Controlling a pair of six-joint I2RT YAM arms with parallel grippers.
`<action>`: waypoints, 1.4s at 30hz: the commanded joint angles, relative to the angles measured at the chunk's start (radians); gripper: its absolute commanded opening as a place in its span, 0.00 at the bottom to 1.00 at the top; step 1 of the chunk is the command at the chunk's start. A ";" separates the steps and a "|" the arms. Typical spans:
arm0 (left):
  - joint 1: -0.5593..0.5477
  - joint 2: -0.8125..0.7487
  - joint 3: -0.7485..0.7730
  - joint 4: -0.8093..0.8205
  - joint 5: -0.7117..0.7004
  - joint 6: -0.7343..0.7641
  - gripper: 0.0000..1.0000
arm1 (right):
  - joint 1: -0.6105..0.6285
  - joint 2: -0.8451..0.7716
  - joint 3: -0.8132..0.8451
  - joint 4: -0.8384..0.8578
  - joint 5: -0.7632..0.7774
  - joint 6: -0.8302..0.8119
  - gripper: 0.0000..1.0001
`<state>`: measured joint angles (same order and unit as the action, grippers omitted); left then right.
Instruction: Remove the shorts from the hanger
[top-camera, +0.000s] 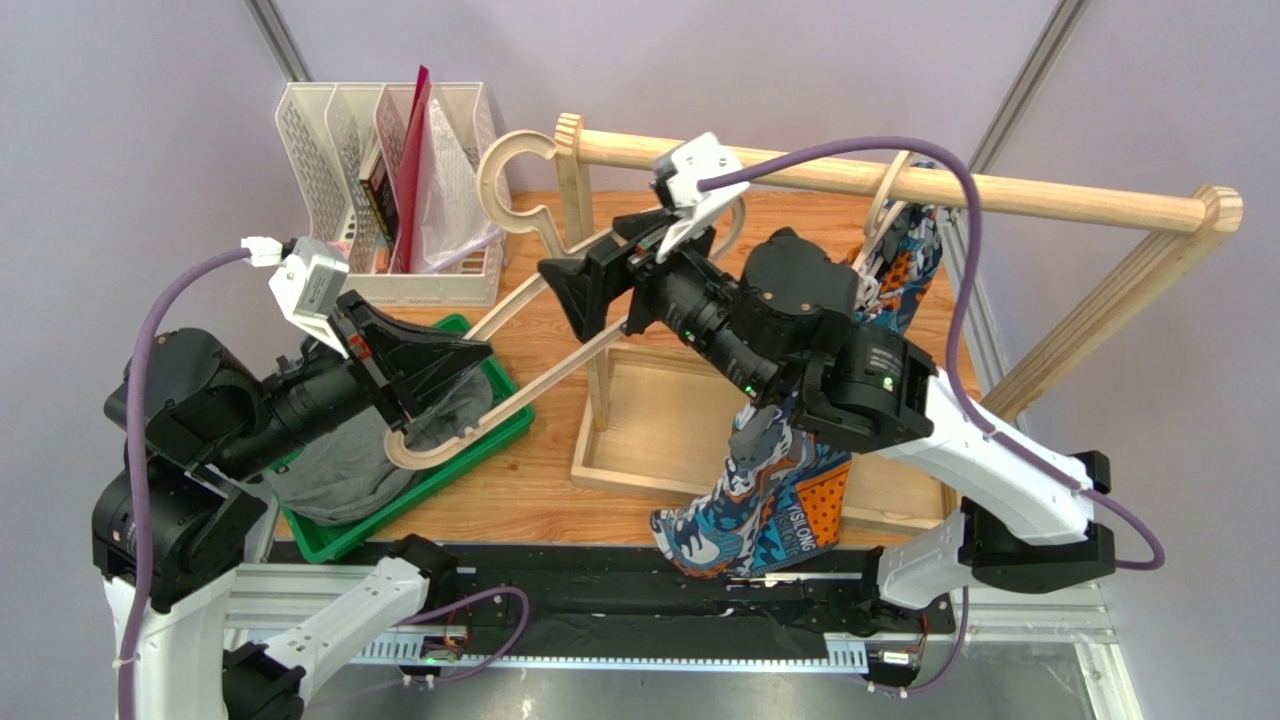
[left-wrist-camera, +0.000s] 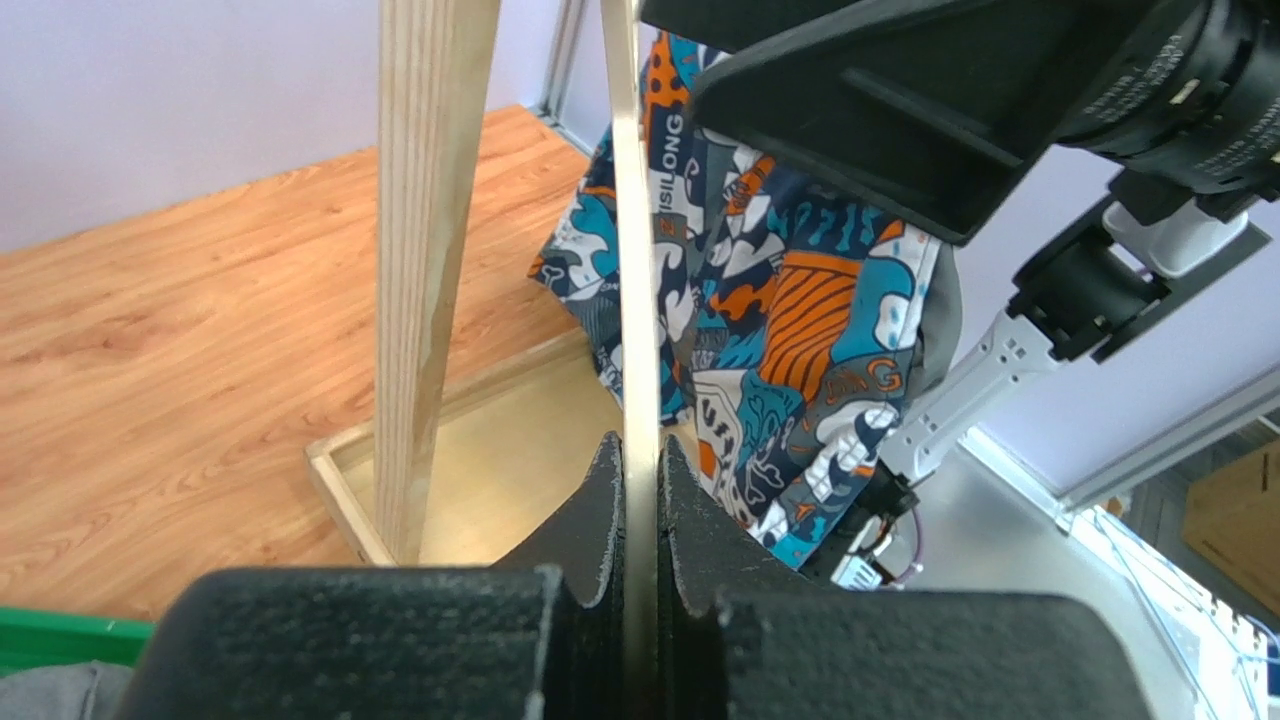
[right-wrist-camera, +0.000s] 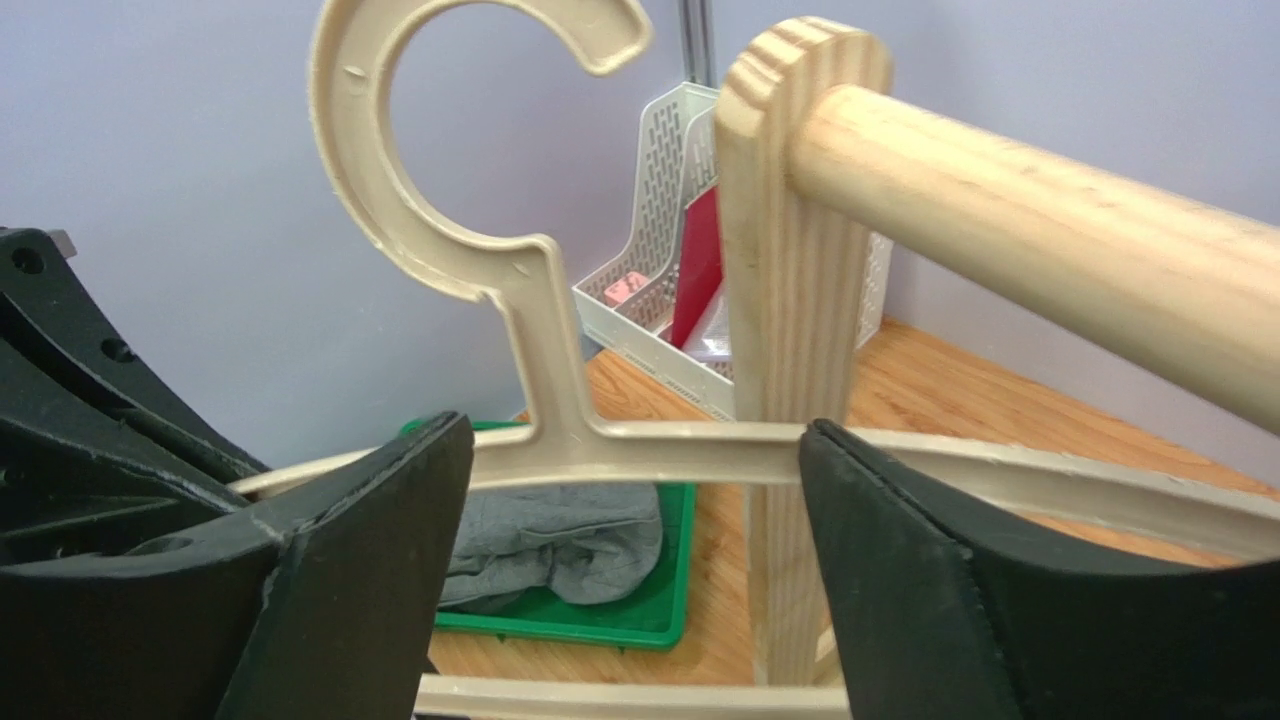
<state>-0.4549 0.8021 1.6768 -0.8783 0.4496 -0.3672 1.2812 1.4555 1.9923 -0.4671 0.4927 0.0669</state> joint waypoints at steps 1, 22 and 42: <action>0.001 0.006 -0.008 0.122 -0.033 -0.009 0.00 | -0.002 -0.101 -0.003 -0.011 0.055 0.083 0.89; -0.301 0.085 -0.006 0.176 -0.463 0.000 0.00 | 0.000 -0.454 -0.185 -0.071 0.174 0.097 0.89; -0.476 0.184 0.029 0.062 -0.833 -0.042 0.00 | -0.002 -0.583 -0.257 -0.206 0.380 0.050 0.89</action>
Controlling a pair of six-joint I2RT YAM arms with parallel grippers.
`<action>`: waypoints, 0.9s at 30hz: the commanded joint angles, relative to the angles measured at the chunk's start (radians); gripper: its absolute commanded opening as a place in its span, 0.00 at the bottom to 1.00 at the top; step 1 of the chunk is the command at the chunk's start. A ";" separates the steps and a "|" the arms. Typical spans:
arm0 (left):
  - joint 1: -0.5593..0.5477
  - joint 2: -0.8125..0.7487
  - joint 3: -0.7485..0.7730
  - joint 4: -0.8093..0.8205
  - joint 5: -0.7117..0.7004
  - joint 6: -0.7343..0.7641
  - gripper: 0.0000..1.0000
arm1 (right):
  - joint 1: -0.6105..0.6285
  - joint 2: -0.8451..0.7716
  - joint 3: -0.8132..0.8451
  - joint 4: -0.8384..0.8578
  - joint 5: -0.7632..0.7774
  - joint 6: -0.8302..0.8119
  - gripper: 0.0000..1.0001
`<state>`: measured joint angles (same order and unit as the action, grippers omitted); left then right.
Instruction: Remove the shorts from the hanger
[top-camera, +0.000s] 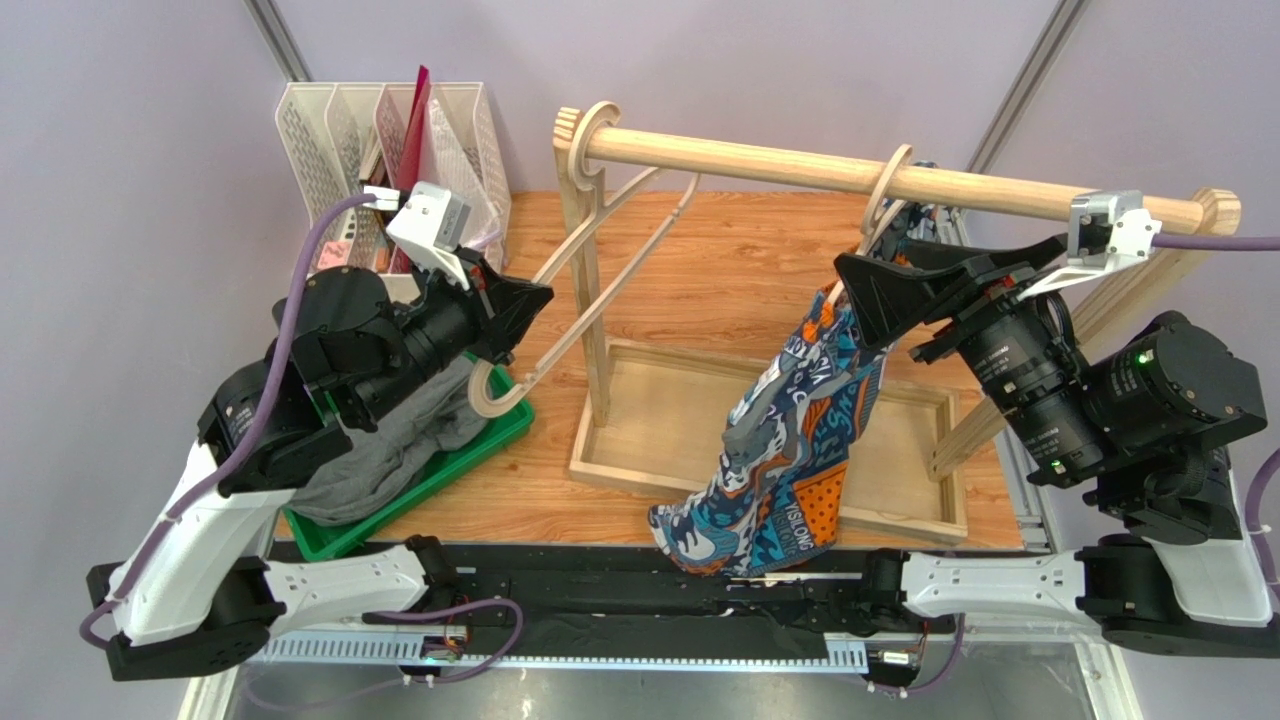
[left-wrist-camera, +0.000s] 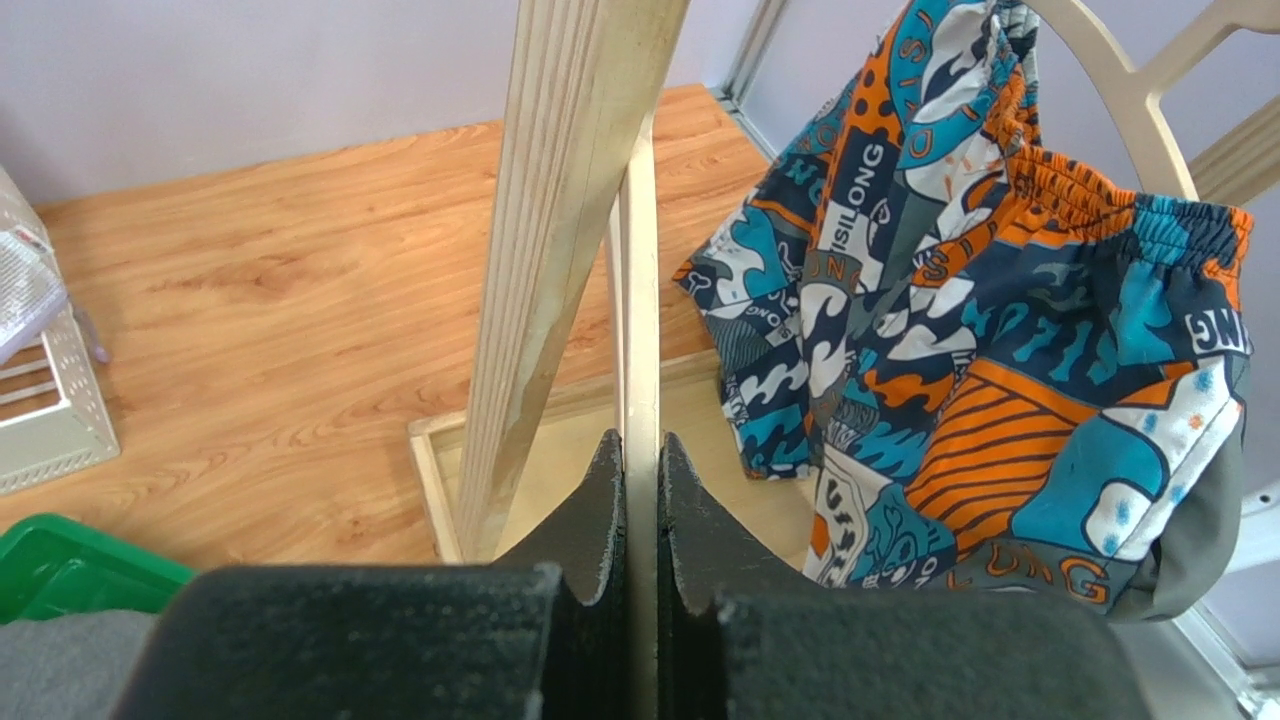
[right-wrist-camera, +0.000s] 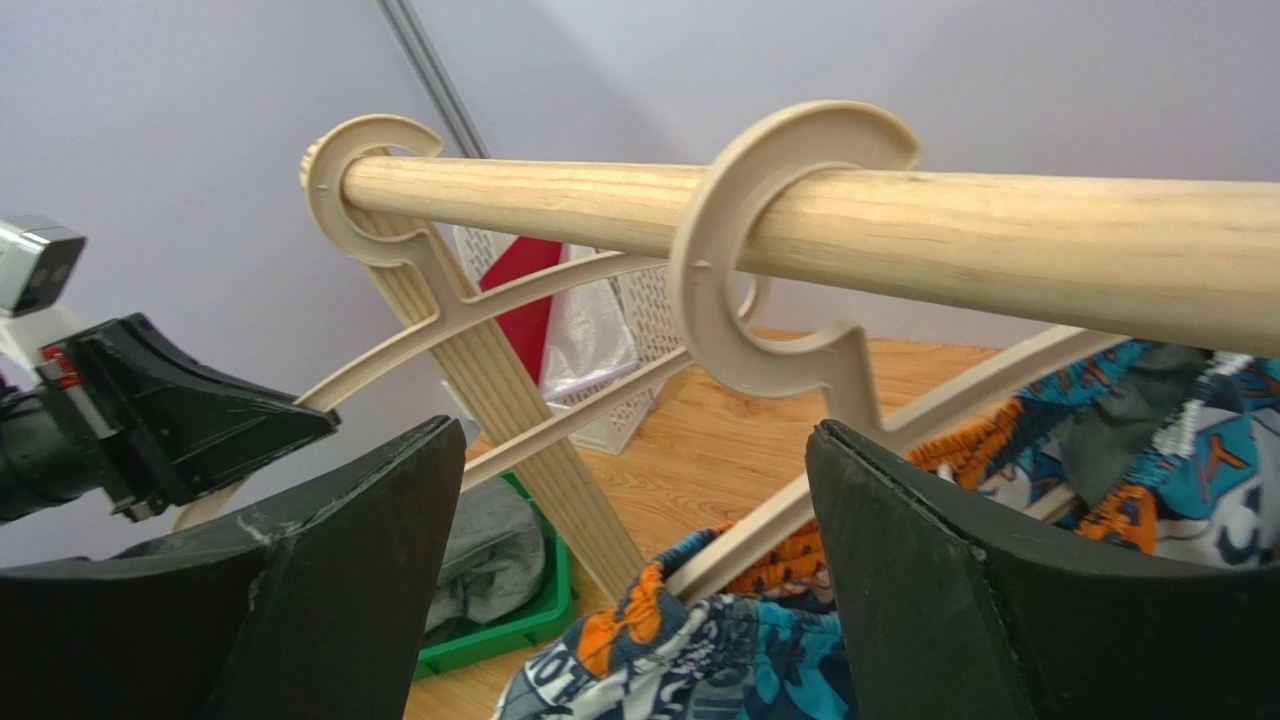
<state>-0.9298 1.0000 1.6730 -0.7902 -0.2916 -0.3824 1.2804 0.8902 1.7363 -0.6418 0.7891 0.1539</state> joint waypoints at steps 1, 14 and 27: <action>-0.001 -0.014 0.018 -0.026 -0.093 -0.041 0.00 | 0.000 -0.025 -0.006 -0.033 0.088 -0.039 0.89; 0.000 -0.072 -0.021 0.014 0.037 -0.078 0.50 | -0.001 0.064 0.032 -0.140 0.194 0.020 0.87; -0.001 0.072 0.249 0.013 0.444 -0.122 0.64 | -0.194 0.119 0.048 -0.148 0.015 -0.074 0.84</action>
<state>-0.9314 0.9432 1.7718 -0.8127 -0.0711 -0.4911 1.1004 1.0348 1.7470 -0.7898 0.8612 0.1352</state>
